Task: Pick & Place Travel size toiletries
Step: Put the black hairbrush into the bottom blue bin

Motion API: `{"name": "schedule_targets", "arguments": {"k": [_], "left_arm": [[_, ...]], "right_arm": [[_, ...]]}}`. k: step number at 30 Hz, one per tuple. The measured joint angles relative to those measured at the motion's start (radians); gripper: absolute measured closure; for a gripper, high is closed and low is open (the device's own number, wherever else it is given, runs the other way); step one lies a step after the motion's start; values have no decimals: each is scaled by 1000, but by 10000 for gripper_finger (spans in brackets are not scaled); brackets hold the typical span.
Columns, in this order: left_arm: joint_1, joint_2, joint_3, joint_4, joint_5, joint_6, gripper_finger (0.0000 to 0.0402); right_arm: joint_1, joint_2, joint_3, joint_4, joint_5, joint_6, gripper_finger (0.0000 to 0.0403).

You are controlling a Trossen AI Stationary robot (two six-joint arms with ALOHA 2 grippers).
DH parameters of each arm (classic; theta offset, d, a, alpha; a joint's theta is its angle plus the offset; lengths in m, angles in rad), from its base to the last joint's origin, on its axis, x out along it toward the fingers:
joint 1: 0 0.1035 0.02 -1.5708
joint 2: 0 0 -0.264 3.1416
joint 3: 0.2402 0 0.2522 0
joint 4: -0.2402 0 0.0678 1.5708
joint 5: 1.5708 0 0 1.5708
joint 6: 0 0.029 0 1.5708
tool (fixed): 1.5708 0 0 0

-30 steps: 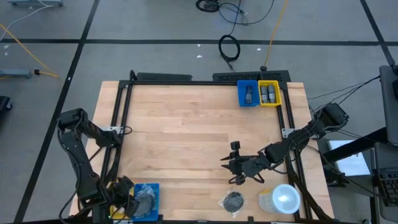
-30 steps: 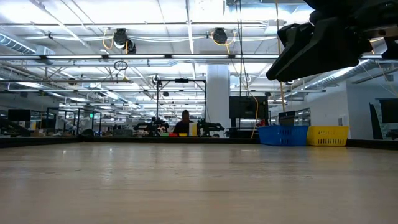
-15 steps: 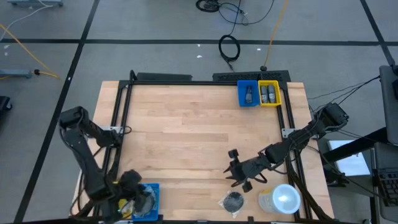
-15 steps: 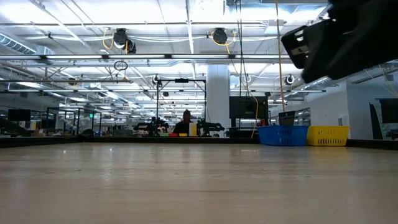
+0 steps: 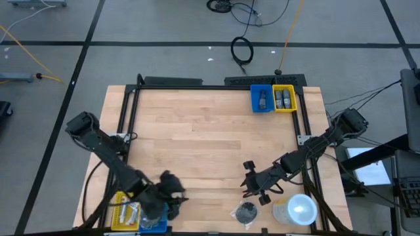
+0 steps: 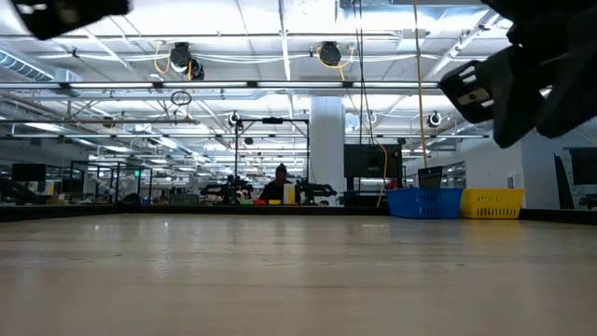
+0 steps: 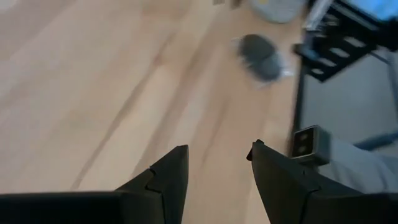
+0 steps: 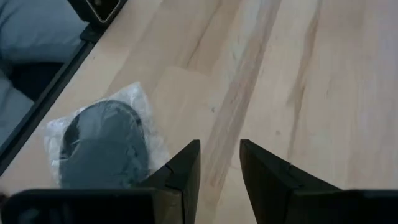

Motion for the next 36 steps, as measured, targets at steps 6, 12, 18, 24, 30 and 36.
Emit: {"name": "schedule_targets", "arguments": {"k": [6, 12, 18, 24, 30, 36], "left_arm": [[105, 102, 0, 275, 168, 254, 229], [178, 194, 0, 403, 300, 323, 229], [229, 258, 0, 536, 398, 410, 229], [264, 267, 0, 567, 438, 437, 229], [279, 268, 0, 567, 448, 467, 229], [282, 268, 0, 569, 447, 505, 229]], "right_arm": [[2, 0, 0, -17, -95, 57, 298], [34, 0, 0, -20, -127, 77, 298], [51, 7, 0, -23, -128, 110, 298], [51, 80, 32, -23, -159, 127, 298], [64, 188, 134, -78, -236, 118, 298], [94, 267, 269, -199, -232, 106, 298]]}}
